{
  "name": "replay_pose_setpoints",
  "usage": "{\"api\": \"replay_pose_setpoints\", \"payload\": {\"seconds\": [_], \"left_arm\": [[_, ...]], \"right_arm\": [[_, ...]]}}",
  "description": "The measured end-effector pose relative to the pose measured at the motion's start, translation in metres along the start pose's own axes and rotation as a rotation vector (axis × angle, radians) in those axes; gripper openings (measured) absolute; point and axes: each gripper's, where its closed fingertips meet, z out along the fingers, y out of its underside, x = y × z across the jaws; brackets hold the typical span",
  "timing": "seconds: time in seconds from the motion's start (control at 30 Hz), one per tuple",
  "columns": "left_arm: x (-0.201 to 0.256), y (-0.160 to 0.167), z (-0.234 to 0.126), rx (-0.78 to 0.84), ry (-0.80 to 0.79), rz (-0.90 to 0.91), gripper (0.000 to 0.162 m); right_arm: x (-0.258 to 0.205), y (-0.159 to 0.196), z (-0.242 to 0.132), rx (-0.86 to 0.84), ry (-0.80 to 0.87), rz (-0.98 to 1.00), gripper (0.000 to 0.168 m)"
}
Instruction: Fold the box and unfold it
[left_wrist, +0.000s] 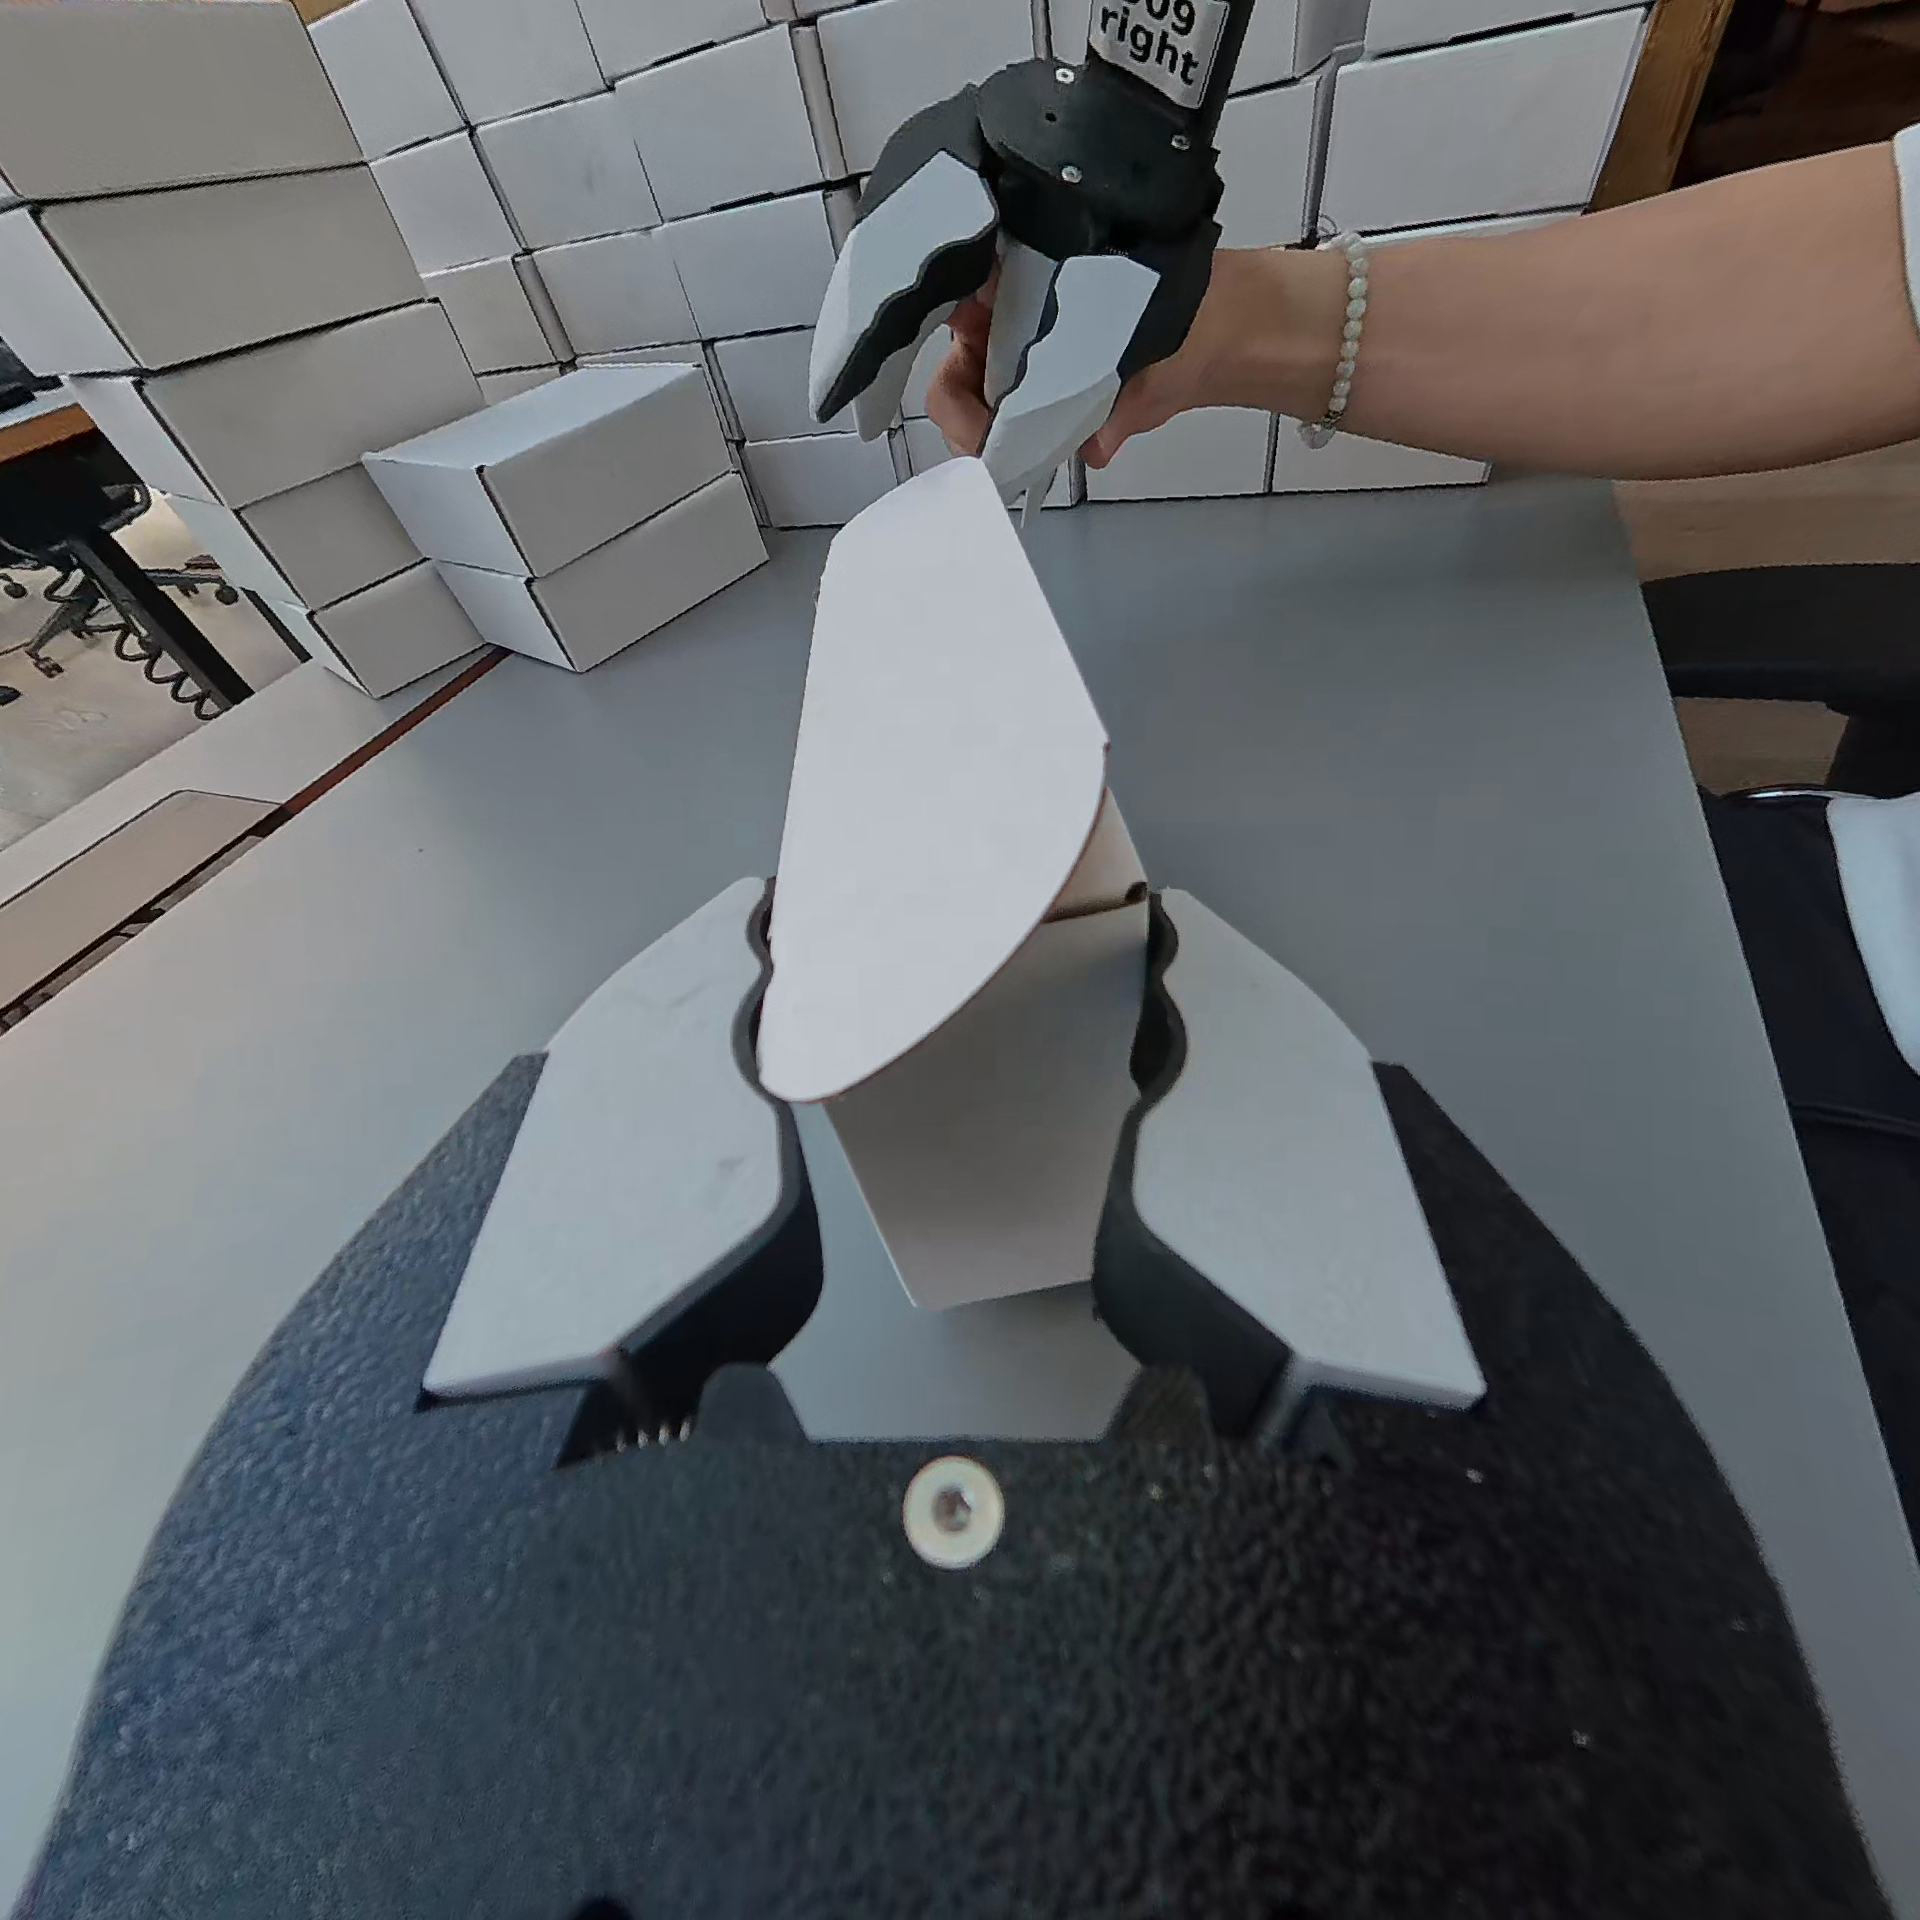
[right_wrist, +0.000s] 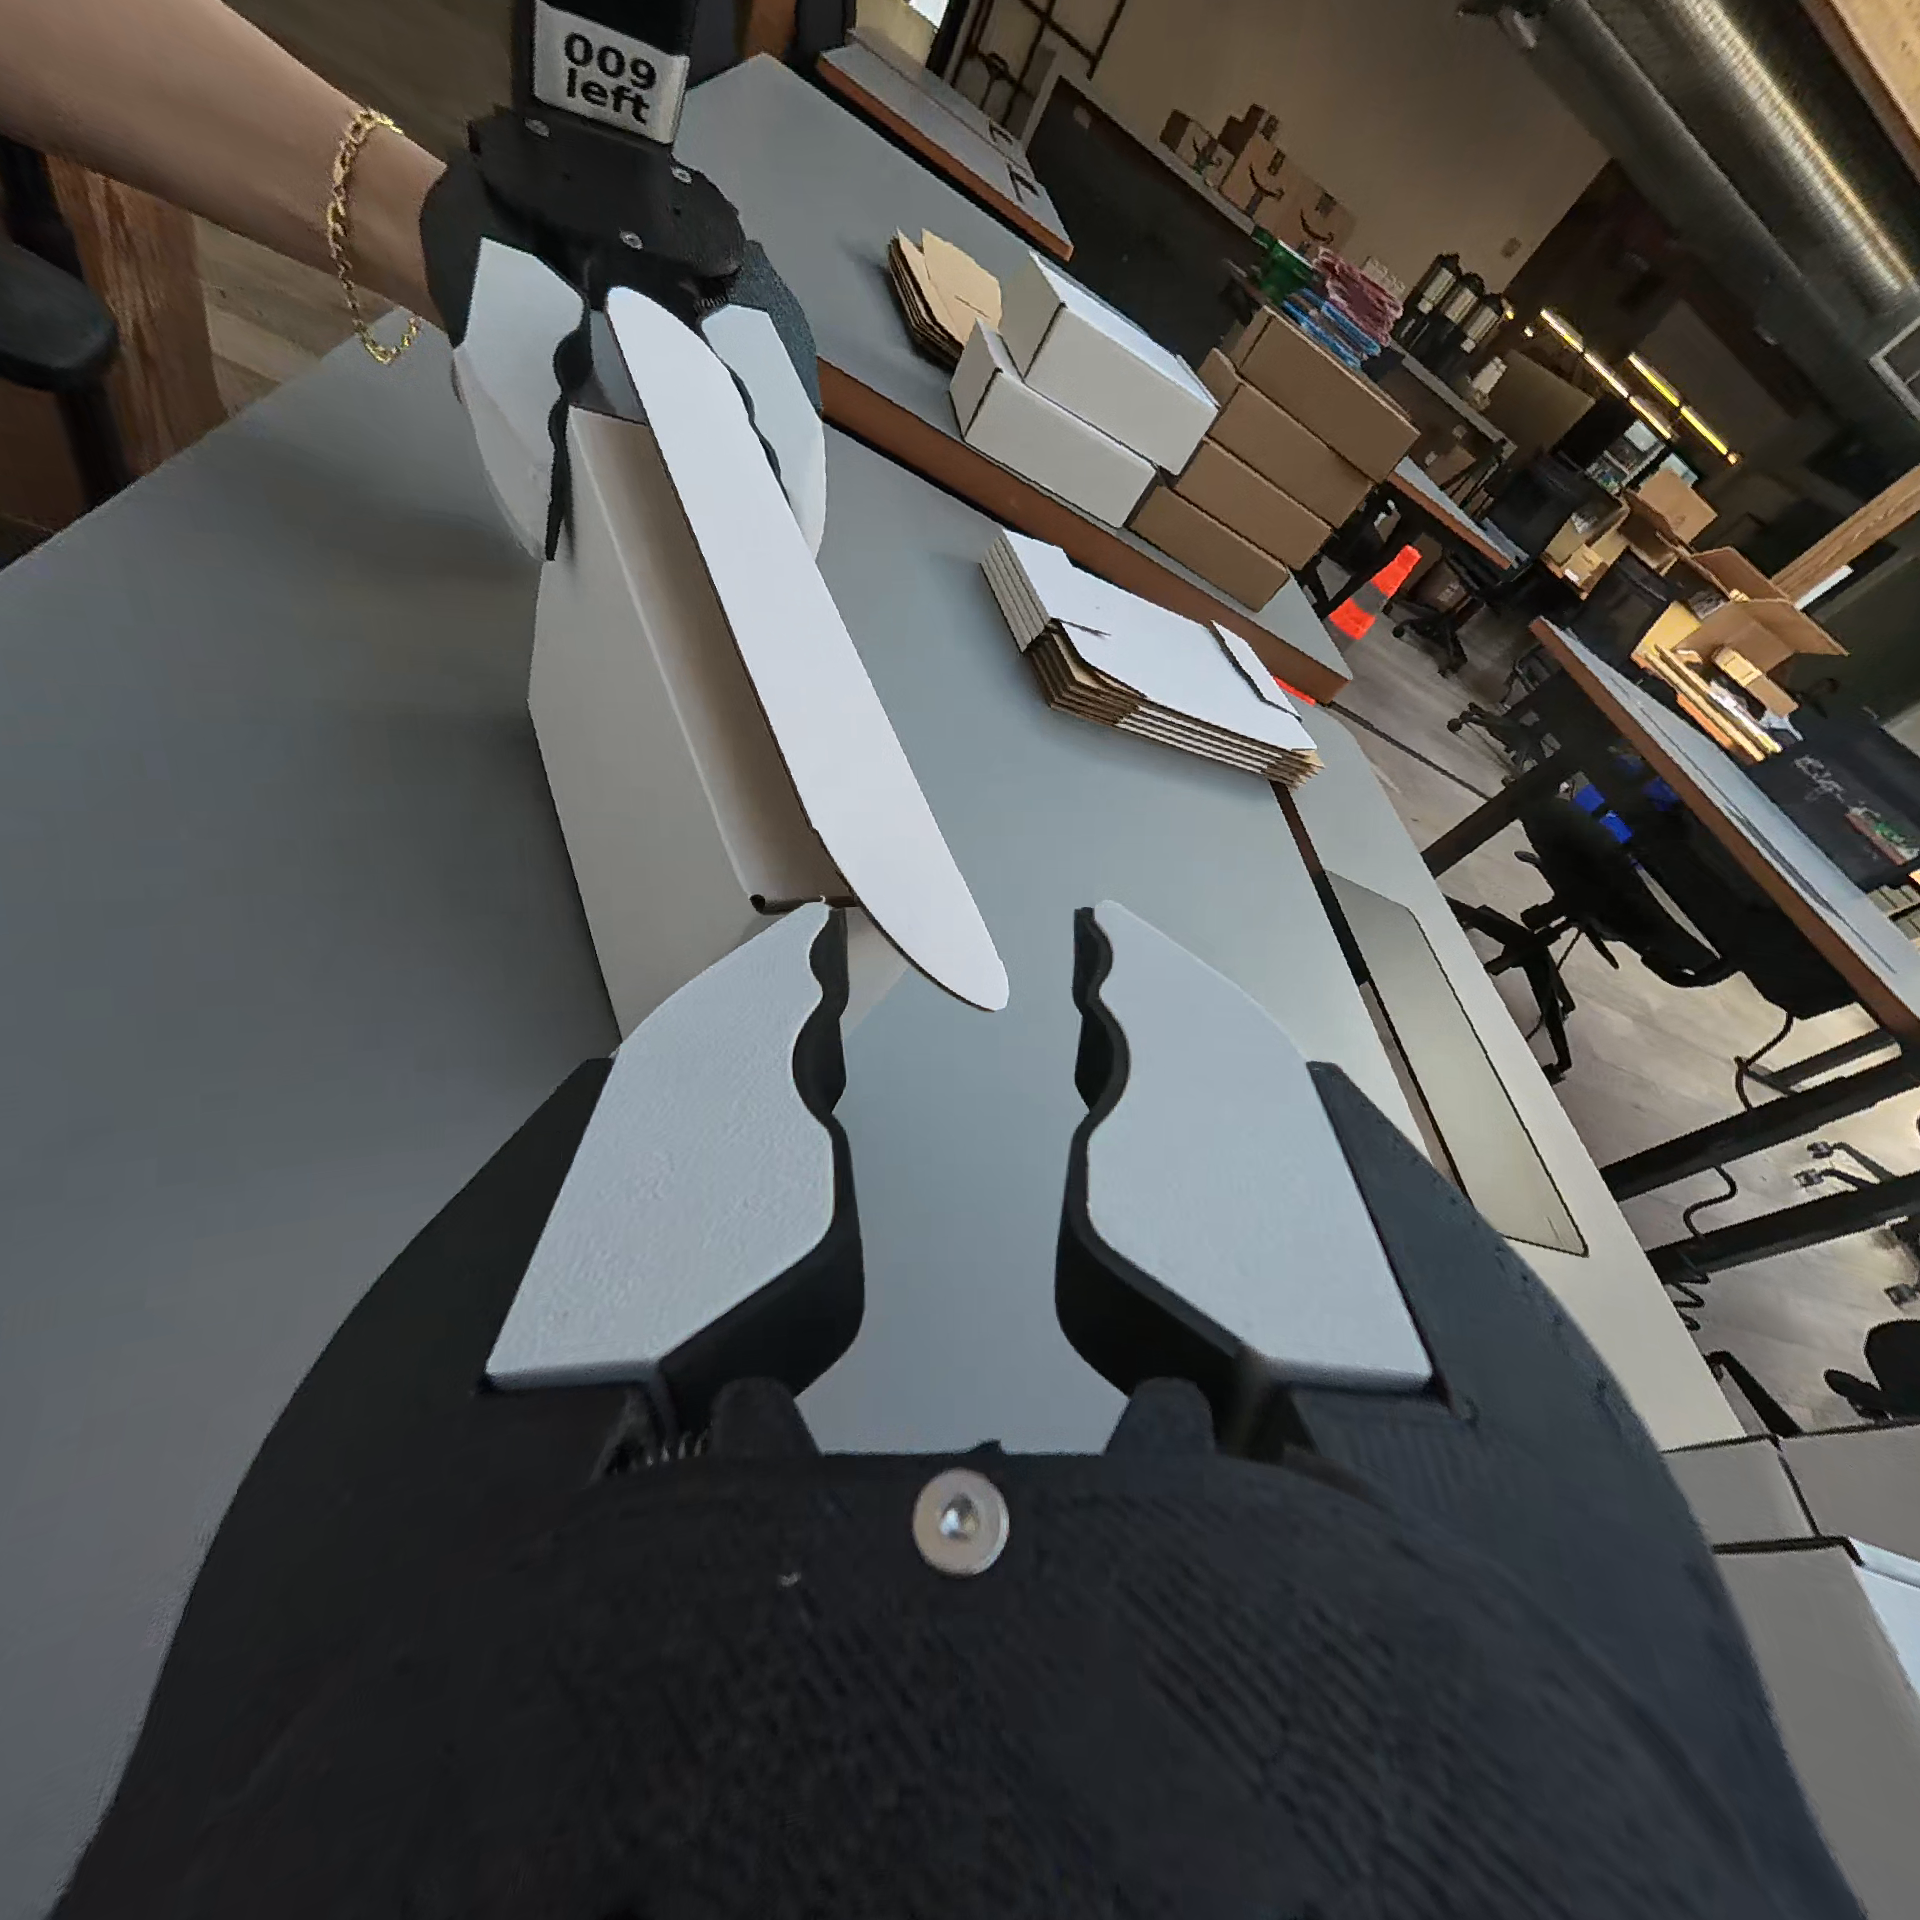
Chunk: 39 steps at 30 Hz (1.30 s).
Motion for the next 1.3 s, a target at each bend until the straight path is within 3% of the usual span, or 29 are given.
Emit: {"api": "replay_pose_setpoints", "payload": {"seconds": [0.3, 0.53, 0.63, 1.13, 1.3], "left_arm": [[-0.002, 0.01, -0.003, 0.006, 0.033, -0.036, 0.066], [-0.001, 0.012, -0.005, 0.023, 0.058, -0.044, 0.065], [-0.003, 0.013, -0.005, 0.017, 0.049, -0.05, 0.066], [-0.003, 0.018, -0.005, -0.04, -0.006, -0.031, 0.064], [-0.004, 0.02, -0.006, -0.082, -0.008, -0.061, 0.064]], "right_arm": [[-0.009, 0.002, 0.009, -0.015, -0.102, -0.039, 0.007], [0.006, -0.005, 0.014, 0.074, -0.089, 0.088, 0.013], [0.009, -0.003, 0.018, 0.087, -0.105, 0.139, 0.006], [0.02, -0.003, 0.024, 0.034, -0.259, 0.814, 0.006], [0.016, -0.003, 0.023, 0.002, -0.25, 0.867, 0.005]]}}
